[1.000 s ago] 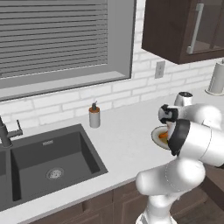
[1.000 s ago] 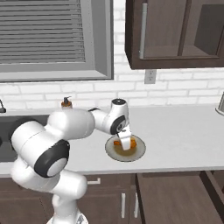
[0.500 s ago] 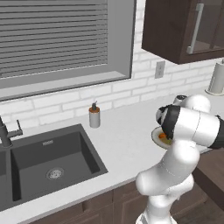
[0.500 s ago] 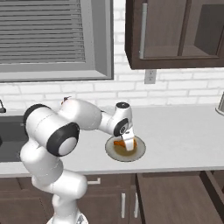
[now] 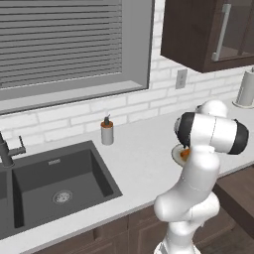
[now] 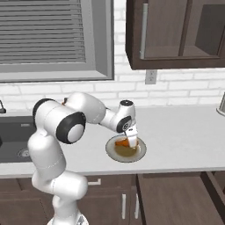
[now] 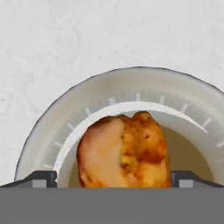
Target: Pick up the knife from the drawer and place it on the cutting board. Then place the meat from the plate to the cutting board.
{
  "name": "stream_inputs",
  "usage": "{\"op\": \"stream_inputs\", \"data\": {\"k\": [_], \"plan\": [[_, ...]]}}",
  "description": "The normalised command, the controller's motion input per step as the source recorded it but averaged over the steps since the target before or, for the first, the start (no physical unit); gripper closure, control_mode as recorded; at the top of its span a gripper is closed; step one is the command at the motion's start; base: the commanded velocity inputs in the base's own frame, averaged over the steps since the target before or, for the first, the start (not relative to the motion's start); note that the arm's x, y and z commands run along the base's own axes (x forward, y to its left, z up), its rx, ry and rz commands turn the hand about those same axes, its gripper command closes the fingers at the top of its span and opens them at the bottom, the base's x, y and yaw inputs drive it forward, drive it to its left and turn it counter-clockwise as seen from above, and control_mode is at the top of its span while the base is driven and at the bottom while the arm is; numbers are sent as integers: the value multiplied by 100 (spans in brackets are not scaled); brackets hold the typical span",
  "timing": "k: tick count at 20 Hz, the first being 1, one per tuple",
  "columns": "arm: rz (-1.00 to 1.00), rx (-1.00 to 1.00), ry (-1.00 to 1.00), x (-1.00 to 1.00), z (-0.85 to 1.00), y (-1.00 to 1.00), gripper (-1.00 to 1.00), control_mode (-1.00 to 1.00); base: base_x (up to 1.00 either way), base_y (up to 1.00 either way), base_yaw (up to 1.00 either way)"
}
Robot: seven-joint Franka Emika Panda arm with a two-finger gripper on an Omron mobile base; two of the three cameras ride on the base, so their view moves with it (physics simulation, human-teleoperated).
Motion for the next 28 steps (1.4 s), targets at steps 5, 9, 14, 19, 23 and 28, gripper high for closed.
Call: {"op": "stream_inputs", "data": {"k": [5,9,14,19,23,28], "plan": [[0,0,0,0,-43,-36,-100,-100,0,0,0],[0,0,0,0,-44,-15,-100,-100,0,0,0],[0,0,-6,-3,-41,1,100,-100,0,0,0],[0,0,-21,-44,-18,15,100,-100,0,0,0],[0,0,-35,-99,44,6,100,-100,0,0,0],[0,0,-19,-81,99,2,100,-100,0,0,0]]}}
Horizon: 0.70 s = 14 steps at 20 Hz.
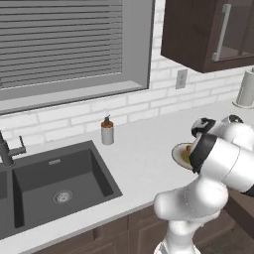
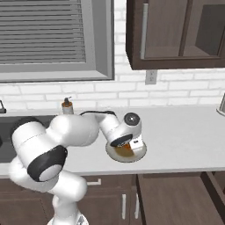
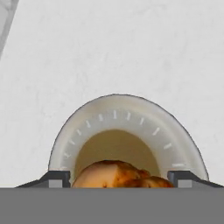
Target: Pick up the knife from the drawer and place it on the cutting board. Then place the meat from the plate to the cutting board.
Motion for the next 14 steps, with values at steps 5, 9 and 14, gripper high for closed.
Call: {"op": "stream_inputs", "data": {"k": [5,9,14], "plan": [[0,0,-2,-29,100,17,100,-100,0,0,0],[2,-4,3,-23,100,39,100,-100,0,0,0],[2,-7,1,-31,88,43,100,-100,0,0,0]]}}
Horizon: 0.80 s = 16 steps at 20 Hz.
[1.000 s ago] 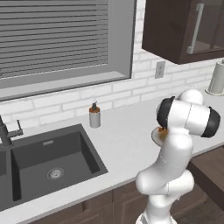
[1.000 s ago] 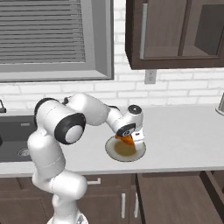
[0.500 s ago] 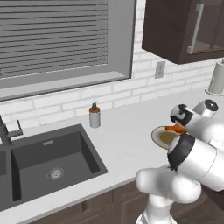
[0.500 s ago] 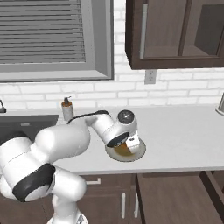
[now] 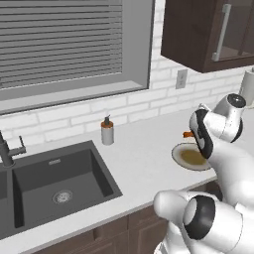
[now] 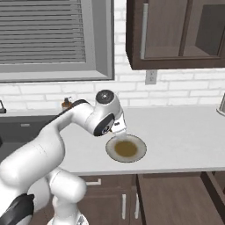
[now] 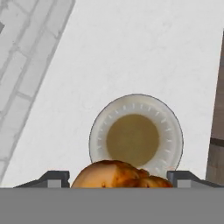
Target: Pick up the knife from the drawer and place it on the cutting board. Then place the meat from the plate to the cutting board.
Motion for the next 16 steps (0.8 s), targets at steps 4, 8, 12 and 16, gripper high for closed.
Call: {"op": "stream_inputs", "data": {"k": [4,8,12,16], "plan": [[10,-5,0,-53,37,27,100,100,-25,8,4],[0,0,0,0,0,0,100,100,-100,35,21],[0,0,0,0,0,0,100,100,-100,43,24],[0,0,0,0,0,0,100,100,-90,96,29]]}}
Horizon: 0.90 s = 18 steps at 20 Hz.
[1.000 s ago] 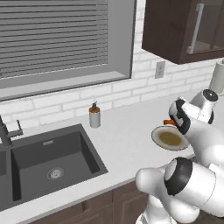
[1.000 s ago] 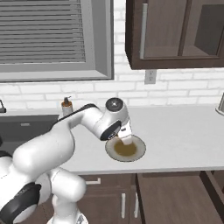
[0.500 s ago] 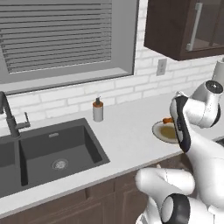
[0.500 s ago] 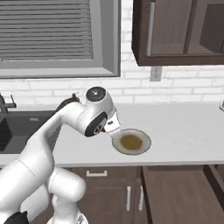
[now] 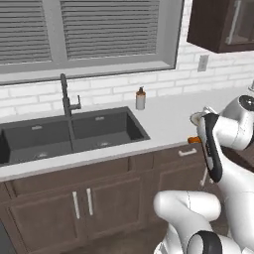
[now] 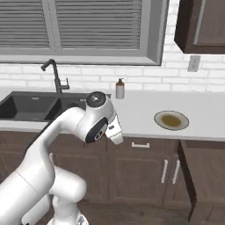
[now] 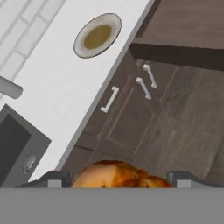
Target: Pick up the knife from the drawer and place it on the cutting board. Then place the meat from the plate to the cutting board.
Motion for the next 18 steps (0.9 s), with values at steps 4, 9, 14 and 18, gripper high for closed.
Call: {"op": "stream_inputs", "data": {"k": [4,9,14,18], "plan": [[0,0,0,0,0,0,100,100,-46,100,32],[0,0,0,0,0,0,100,100,-14,100,27],[0,0,0,0,0,0,100,100,11,100,18],[0,0,0,0,0,0,100,100,46,100,10]]}}
